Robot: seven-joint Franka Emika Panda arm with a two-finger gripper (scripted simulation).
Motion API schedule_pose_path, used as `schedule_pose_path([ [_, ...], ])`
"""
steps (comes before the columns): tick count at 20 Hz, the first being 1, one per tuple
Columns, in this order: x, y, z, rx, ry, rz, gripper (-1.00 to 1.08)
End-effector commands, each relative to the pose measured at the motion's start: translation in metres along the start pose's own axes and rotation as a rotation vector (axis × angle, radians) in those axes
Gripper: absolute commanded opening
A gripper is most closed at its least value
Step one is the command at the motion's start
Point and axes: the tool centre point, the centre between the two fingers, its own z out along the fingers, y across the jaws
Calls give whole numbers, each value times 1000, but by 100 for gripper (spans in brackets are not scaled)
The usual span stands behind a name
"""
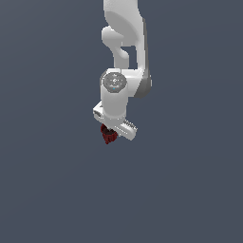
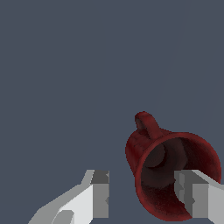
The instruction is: Pick up the object and move it to a goal position.
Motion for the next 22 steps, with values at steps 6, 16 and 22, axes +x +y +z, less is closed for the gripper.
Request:
schedule_pose_path([
  [6, -3, 5, 10, -17, -7, 202, 28],
  [16, -5, 10, 17, -32, -9, 370, 28],
  [22, -6, 11, 19, -35, -9, 404, 28],
])
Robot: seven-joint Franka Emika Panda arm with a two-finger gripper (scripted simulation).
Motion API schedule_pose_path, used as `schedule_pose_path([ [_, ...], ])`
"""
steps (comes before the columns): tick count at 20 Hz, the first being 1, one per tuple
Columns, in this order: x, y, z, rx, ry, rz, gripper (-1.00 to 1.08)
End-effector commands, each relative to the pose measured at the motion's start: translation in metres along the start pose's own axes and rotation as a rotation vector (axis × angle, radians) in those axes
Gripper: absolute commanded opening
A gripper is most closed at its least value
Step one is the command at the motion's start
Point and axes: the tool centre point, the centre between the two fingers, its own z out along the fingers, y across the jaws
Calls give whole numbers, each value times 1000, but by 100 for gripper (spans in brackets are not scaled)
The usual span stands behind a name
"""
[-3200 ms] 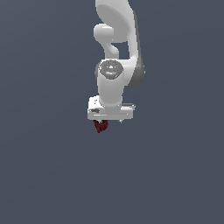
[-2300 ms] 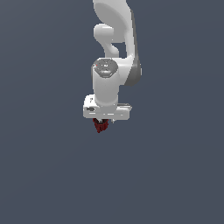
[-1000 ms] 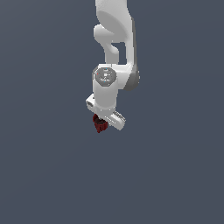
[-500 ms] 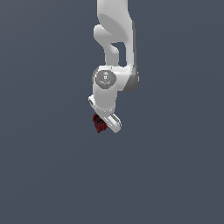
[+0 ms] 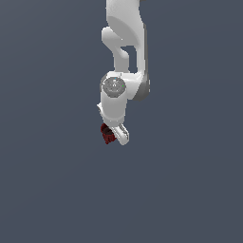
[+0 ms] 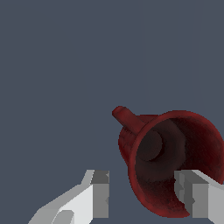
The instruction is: Pick up the object and move it to a goal position.
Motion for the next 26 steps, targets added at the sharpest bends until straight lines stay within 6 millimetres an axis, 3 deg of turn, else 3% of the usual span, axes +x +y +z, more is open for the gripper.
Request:
schedule_pose_path([
  [1, 0, 0, 0, -1, 0, 7, 28],
  [15, 0, 1, 30, -1, 0, 8, 28],
  [16, 0, 1, 30, -1, 0, 8, -100],
  [26, 0, 1, 30, -1, 0, 8, -100],
])
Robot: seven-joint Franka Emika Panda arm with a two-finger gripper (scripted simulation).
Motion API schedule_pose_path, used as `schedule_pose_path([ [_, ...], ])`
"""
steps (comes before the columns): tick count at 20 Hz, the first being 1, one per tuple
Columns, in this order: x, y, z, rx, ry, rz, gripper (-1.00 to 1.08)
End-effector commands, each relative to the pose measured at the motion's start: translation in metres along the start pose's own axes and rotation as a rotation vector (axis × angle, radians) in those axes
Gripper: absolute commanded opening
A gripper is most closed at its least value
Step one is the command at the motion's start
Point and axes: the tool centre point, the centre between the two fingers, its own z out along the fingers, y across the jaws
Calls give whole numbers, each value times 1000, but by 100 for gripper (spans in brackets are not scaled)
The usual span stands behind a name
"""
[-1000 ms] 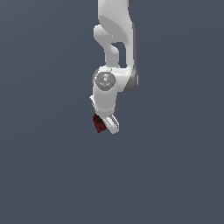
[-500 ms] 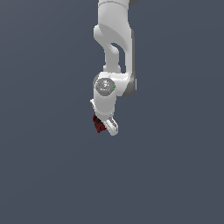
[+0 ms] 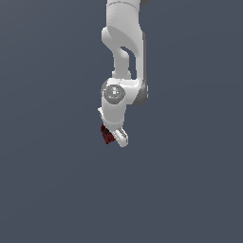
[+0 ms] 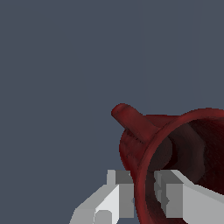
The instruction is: Pick up the object and move it to a goal position.
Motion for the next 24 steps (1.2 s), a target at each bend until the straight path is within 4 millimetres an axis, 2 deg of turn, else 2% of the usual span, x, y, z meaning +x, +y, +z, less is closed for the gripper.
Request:
schedule_pose_path([
  [1, 0, 0, 0, 0, 0, 1, -100],
  [6, 0, 1, -11, 0, 0, 1, -100],
  [12, 1, 4, -45, 0, 0, 1, -100],
  [17, 1, 9, -90, 0, 0, 1, -100],
  [24, 3, 16, -167, 0, 0, 2, -100],
])
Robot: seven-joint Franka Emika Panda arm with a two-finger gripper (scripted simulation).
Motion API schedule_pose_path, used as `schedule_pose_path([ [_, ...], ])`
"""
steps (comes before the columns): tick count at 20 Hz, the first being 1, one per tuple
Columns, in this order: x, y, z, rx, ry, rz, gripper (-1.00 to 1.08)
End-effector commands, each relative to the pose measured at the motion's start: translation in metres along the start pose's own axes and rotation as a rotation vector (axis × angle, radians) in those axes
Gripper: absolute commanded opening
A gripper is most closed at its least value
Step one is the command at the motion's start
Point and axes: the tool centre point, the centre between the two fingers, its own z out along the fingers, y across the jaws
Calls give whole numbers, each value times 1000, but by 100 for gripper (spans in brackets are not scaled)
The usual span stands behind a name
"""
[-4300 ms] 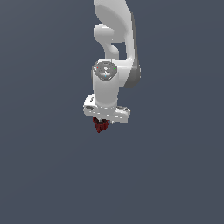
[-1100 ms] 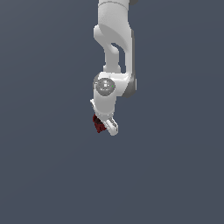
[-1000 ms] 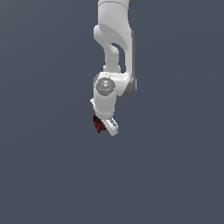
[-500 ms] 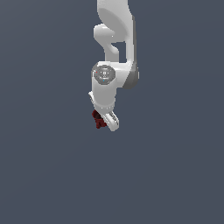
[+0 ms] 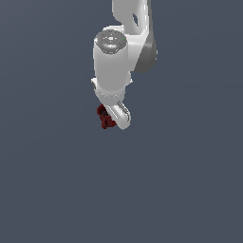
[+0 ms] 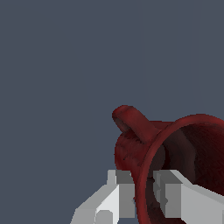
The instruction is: Pick up the object and move it to a goal position.
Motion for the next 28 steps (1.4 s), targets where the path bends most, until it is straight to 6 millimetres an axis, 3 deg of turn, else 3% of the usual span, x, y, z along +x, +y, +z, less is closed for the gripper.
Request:
schedule_pose_path([
  [1, 1, 3, -30, 2, 1, 0, -100],
  [15, 5, 12, -170, 2, 1, 0, -100],
  [21, 6, 12, -205, 2, 1, -1, -100],
  [28, 8, 12, -224, 2, 1, -1, -100],
])
